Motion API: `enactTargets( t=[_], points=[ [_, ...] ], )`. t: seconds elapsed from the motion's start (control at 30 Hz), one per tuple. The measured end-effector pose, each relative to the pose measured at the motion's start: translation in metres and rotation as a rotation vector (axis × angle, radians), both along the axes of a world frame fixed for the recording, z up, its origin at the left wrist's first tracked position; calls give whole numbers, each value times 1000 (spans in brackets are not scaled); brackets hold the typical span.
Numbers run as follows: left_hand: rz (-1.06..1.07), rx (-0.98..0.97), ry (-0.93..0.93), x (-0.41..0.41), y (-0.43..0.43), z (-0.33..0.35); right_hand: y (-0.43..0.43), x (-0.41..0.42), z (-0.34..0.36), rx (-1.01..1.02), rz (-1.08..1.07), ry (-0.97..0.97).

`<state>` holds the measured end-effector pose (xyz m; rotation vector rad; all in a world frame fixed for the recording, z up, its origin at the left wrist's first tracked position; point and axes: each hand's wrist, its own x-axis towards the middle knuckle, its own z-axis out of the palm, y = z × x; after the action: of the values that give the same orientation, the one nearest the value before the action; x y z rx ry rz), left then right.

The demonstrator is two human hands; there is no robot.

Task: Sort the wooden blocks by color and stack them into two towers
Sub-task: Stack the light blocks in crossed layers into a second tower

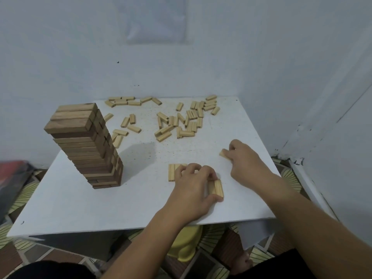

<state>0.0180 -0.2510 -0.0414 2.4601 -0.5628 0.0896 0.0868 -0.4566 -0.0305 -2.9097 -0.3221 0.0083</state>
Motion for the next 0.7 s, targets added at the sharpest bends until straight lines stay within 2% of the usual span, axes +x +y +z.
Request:
enactTargets(
  t=[0.3,0.57,0.7],
  points=[
    [39,64,-27,-7,-6,0,6,-88,17,303,-118,225],
    [47,19,45,-7,-7,3,7,-93,10,456,-168,160],
    [46,-23,180,-9,-4,10,5,-96,14,533,-177,175]
  ],
)
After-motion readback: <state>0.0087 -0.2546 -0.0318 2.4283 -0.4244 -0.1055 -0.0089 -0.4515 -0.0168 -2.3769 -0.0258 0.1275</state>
